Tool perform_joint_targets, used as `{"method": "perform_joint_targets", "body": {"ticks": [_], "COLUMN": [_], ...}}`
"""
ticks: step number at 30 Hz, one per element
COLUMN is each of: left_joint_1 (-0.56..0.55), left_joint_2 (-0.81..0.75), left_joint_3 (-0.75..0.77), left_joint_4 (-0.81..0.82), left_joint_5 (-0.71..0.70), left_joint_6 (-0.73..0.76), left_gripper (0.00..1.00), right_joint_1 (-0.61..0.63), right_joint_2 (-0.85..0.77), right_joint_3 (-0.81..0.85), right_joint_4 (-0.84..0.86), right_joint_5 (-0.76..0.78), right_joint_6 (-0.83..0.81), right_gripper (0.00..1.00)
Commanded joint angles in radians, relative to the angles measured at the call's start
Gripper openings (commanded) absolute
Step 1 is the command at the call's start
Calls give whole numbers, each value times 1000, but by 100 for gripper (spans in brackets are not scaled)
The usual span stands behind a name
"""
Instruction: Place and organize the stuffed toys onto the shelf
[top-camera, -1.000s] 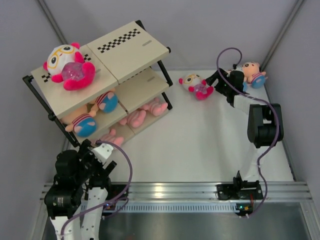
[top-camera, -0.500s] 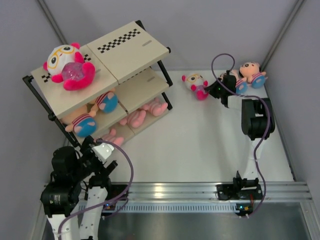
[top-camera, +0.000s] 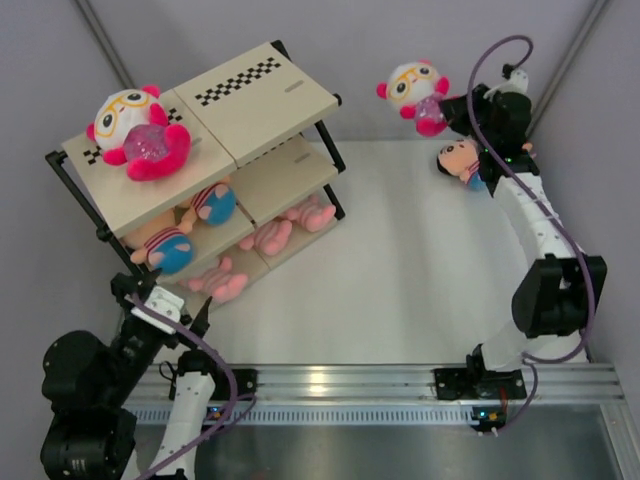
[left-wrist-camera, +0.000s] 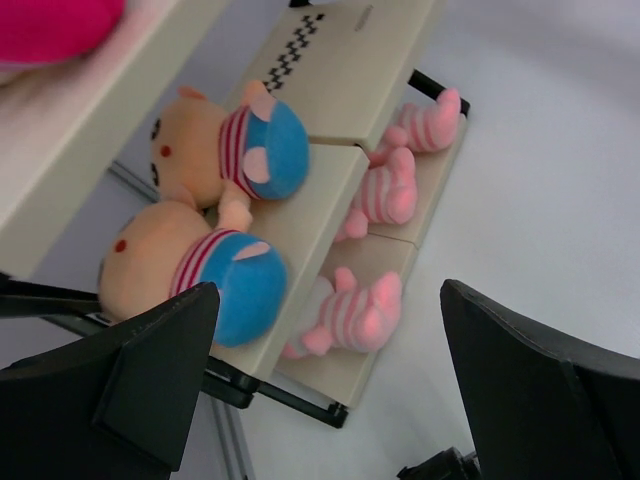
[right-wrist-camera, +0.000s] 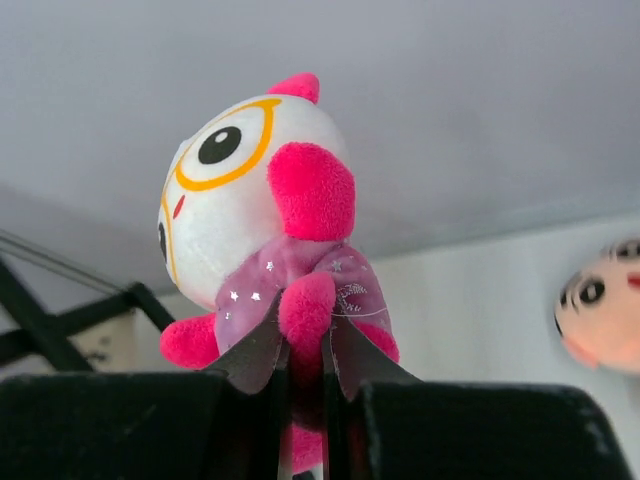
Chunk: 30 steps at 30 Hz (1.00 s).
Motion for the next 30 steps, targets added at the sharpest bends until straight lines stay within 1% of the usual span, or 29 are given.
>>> {"method": "perform_joint_targets", "body": {"ticks": [1,3,6,7,9,10,11,12,15,16,17,20,23,27,30], "left_joint_1": [6,6,7,9,15,15,17,18,18,18,18,20,20,20,20], "left_joint_2": [23,15,-9,-17,-32,-34,-37,-38,-46,-48,-52,-60,-71,-83,-94], "left_joint_3": [78,81,61,58,55,57,58,60,57,55,52,46,38,17,6], "left_joint_4": [72,76,77,76,77,76,76,76,76,76,76,76,76,74,76], "left_joint_5": [-67,-84,-72,-59,-50,-50,-52,-52,-52,-53,-53,-59,-64,-62,-64], "left_joint_6": [-44,-43,-41,-38,-35,-32,-32,-32,-27,-24,-23,-15,-9,-1,3], "left_gripper": [98,99,99,99,99,99,99,98,99,99,98,99,99,99,99], "right_joint_1": [27,49,118,166,222,278,308,366,440,490,516,618,690,768,805], "right_joint_2": [-157,-212,-267,-277,-278,-271,-243,-225,-124,-96,-38,72,157,237,285], "right_joint_3": [152,212,289,310,381,408,468,499,637,672,739,853,908,932,953], "right_joint_4": [-29,-41,-44,-45,-51,-55,-61,-71,-98,-139,-147,-169,-163,-135,-120], "right_joint_5": [-4,3,43,56,89,99,117,126,161,160,216,299,381,459,505], "right_joint_6": [-47,-46,-66,-72,-90,-92,-92,-89,-66,-63,-66,-72,-61,-27,-23], "right_gripper": [0,0,0,0,0,0,0,0,0,0,0,0,0,0,0]}}
